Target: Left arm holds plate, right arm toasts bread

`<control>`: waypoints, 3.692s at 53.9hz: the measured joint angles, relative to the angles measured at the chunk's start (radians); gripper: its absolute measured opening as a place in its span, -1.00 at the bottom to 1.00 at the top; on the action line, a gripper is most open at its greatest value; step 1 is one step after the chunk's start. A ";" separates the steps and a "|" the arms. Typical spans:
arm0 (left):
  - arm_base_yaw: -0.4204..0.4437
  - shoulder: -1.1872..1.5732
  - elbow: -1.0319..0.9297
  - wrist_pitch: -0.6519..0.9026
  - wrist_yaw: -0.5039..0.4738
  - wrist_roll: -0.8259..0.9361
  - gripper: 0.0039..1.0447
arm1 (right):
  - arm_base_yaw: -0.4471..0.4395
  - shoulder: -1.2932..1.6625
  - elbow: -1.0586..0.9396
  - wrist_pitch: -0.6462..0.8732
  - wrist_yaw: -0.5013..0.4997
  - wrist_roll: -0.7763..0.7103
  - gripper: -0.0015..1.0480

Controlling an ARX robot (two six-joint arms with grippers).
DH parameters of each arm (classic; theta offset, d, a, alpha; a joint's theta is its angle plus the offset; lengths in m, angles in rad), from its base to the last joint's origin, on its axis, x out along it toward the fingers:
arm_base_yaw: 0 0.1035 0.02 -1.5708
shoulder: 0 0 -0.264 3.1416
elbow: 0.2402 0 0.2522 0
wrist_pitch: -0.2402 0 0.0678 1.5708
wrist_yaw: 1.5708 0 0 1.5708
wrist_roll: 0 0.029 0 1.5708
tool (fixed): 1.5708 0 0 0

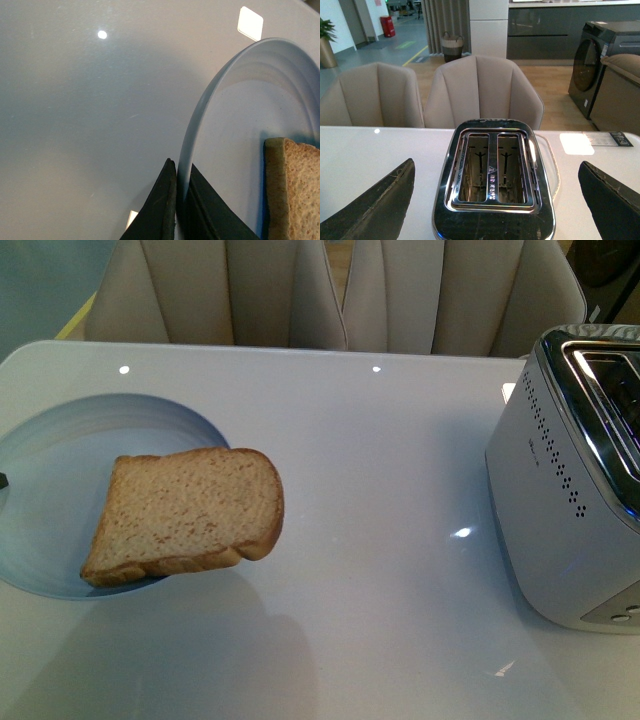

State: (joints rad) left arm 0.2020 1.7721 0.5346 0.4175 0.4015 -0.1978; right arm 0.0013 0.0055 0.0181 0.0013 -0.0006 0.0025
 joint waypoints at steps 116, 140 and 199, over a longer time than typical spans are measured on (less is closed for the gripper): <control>-0.774 -0.205 0.331 -0.325 -0.317 -0.565 -0.95 | 0.000 0.000 0.000 0.000 0.000 0.000 0.83; -0.776 -0.202 0.333 -0.324 -0.321 -0.567 -0.95 | 0.027 0.245 0.139 -0.428 0.127 0.238 0.83; -0.777 -0.201 0.333 -0.324 -0.320 -0.567 -0.95 | 0.121 0.769 0.415 -0.019 -0.235 0.926 0.83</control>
State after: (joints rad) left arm -0.5747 1.5711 0.8673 0.0933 0.0811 -0.7650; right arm 0.1219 0.7746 0.4332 -0.0174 -0.2352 0.9287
